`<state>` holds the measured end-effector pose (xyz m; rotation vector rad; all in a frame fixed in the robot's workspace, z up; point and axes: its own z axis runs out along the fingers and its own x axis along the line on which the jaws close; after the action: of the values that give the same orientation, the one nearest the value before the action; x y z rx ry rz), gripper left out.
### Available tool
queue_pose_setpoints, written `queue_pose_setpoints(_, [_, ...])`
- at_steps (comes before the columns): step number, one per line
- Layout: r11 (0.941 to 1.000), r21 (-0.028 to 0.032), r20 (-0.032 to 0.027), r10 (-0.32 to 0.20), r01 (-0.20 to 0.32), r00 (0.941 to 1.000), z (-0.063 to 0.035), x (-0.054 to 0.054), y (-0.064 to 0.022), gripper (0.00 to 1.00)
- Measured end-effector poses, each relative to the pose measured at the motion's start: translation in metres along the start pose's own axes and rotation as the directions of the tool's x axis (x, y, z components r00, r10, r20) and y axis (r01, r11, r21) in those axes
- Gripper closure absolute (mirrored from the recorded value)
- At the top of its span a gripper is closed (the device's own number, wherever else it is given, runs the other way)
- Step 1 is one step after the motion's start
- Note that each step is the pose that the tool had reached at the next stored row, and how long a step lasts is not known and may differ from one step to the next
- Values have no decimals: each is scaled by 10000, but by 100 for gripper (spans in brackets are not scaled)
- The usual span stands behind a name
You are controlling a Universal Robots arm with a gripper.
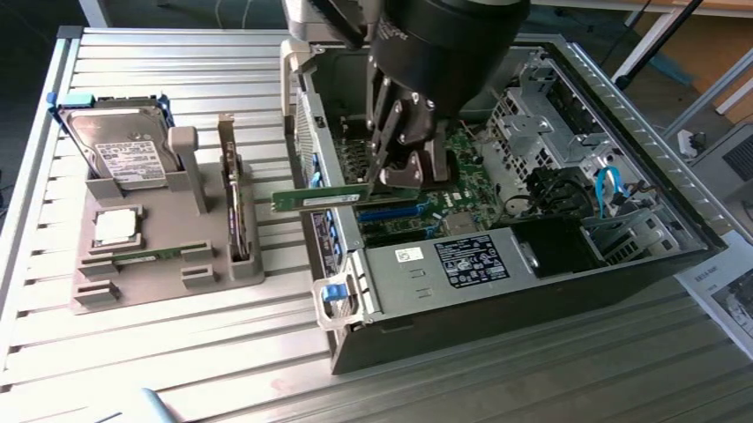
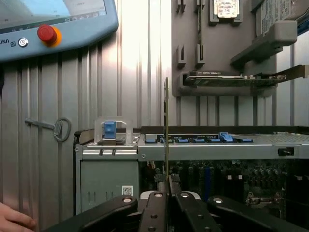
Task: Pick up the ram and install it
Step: 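Pick up the ram and move it above insertion slot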
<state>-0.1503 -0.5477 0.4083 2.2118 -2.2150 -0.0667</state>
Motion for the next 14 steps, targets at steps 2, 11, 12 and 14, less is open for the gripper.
queue_pose_setpoints(2, [10000, -4, 0, -1, 1, 10000, -2, 10, -53, 88])
queue_pose_setpoints(11, [10000, -9, 0, -1, 1, 10000, -12, 49, -288, 88])
queue_pose_setpoints(12, [10000, -9, 0, -1, 1, 10000, -13, 54, -314, 88])
queue_pose_setpoints(14, [10000, -8, 1, -2, 2, 10000, -15, 62, -365, 88])
